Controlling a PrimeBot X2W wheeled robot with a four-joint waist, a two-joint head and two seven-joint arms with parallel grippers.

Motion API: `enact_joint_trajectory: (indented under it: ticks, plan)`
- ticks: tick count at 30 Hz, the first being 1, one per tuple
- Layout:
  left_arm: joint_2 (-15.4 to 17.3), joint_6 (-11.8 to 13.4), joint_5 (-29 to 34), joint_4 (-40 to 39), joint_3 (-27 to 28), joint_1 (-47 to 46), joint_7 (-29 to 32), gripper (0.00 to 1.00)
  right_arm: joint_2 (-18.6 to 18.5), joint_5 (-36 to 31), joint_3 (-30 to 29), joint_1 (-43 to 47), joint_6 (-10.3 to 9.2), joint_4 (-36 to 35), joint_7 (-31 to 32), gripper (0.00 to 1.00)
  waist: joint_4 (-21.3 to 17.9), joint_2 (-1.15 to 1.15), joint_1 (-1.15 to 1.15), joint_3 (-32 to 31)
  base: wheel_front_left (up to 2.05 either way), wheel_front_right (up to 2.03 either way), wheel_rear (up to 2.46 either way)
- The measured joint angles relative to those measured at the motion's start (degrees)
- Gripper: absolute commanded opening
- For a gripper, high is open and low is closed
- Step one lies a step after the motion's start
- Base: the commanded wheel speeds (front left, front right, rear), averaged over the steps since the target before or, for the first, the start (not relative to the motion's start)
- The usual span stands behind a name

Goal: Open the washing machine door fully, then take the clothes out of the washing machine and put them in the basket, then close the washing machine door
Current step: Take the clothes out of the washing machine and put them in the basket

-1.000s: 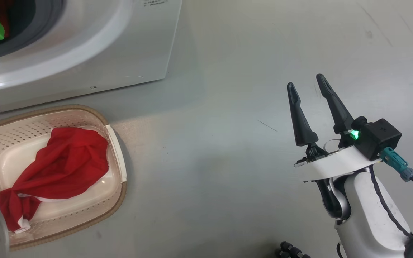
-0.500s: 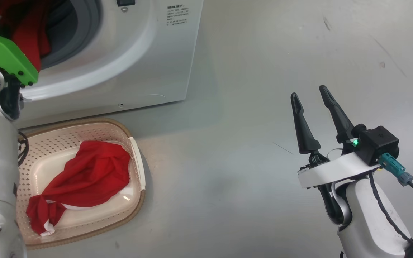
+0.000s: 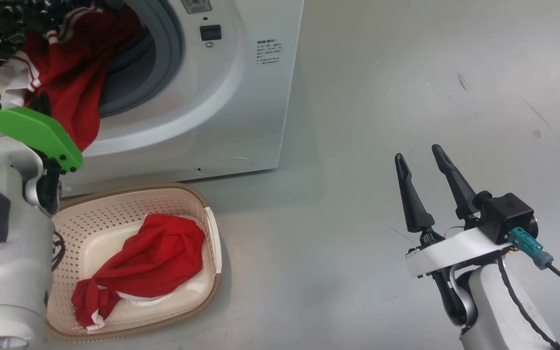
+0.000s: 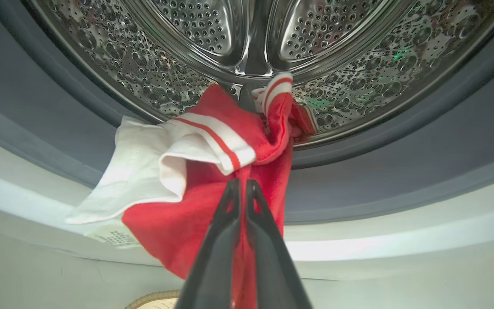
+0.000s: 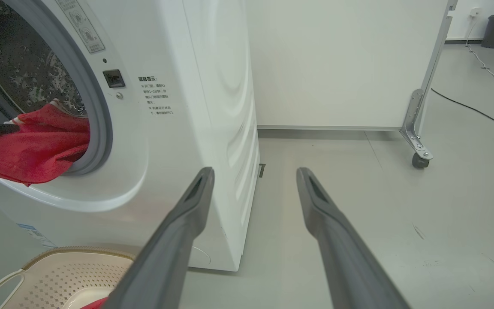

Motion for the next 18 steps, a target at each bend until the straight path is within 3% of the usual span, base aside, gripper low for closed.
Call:
enact_joint_trajectory:
  ticks: [18]
  plan:
    - [-0.92,-0.11,1.0,-1.48,-3.25,8.81,-10.81,0.0,-0.01,0.01,-1.45,2.88,0.03,0.6,0.0,1.0,3.87,0.0,0.0,-6.95,0.0,0.0,0.0]
